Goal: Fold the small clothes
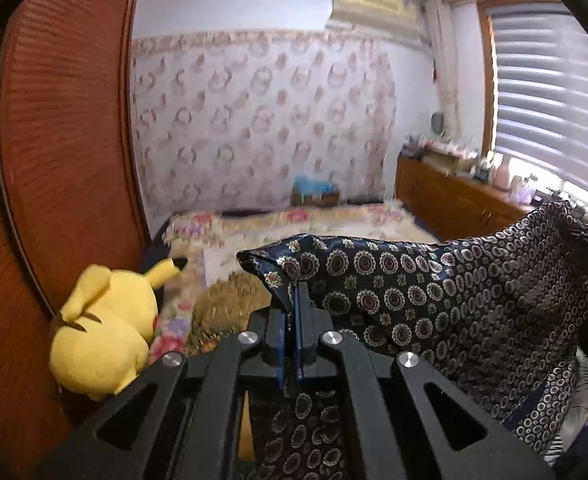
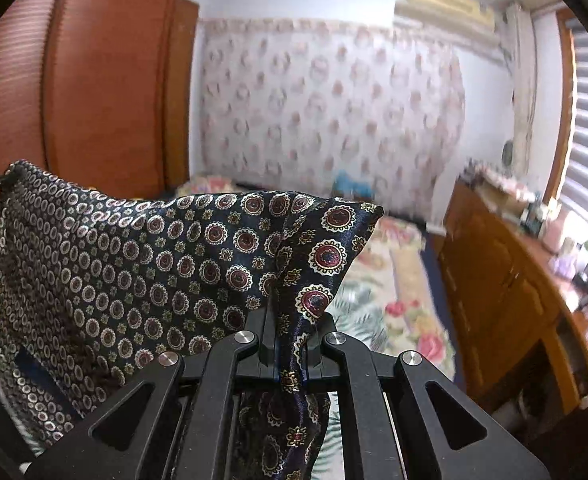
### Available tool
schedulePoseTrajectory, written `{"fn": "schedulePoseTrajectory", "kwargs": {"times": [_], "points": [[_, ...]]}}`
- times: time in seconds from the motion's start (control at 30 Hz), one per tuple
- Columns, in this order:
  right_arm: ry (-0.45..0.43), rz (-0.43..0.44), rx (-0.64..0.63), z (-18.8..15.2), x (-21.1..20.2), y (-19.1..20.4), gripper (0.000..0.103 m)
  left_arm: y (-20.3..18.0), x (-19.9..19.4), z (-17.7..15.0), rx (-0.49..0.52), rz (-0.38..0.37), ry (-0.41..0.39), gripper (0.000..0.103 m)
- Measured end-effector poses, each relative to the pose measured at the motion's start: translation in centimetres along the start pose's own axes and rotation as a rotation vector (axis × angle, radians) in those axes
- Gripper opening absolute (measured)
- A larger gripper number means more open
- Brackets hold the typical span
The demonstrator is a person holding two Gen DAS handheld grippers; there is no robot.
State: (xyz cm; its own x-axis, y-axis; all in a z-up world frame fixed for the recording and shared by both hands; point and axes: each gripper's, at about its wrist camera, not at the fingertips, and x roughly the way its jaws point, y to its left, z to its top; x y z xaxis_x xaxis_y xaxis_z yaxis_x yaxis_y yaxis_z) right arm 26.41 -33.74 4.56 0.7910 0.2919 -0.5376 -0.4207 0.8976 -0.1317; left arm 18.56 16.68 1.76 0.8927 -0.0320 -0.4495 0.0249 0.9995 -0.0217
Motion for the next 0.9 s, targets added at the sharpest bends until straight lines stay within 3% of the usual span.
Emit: {"fn": "schedulePoseTrajectory", "kwargs": {"times": [0.17,0.27,0.4,0.6,0.67,0.8,0.9], "points": [[0.072,-0.052,0.012,-0.9,6.5,0.0,0.006,-0.8,5.0,-0.9,0.003,0.034,0.046,0.001],[0.115,-0.098,0.038,-0.8,8.9,-0.4,0.028,-1.0,7.1,-1.1,0.006,0.063,0.080,0.004],[0.170,-0.141,0.068,-1.6,10.0,-0.9,0.032,-1.1,7.2,-1.7,-0.012,0.051,0.105,0.006],[0.186,-0.090,0.054,-4.5,7.2,-0.6,0.038,-0.6,4.6,-3.5,-0.031,-0.025,0.139,0.043],[0.201,-0.075,0.059,-5.3,6.7,-0.2,0.039,-0.5,4.0,-4.4,-0.030,-0.041,0.167,0.046],[0.227,-0.050,0.103,-8.0,5.6,0.1,0.040,-1.1,2.6,-7.0,-0.030,-0.059,0.206,0.062],[0.250,-0.031,0.140,-10.0,5.1,0.1,0.040,-1.1,1.8,-9.2,-0.057,-0.095,0.241,0.063]]}}
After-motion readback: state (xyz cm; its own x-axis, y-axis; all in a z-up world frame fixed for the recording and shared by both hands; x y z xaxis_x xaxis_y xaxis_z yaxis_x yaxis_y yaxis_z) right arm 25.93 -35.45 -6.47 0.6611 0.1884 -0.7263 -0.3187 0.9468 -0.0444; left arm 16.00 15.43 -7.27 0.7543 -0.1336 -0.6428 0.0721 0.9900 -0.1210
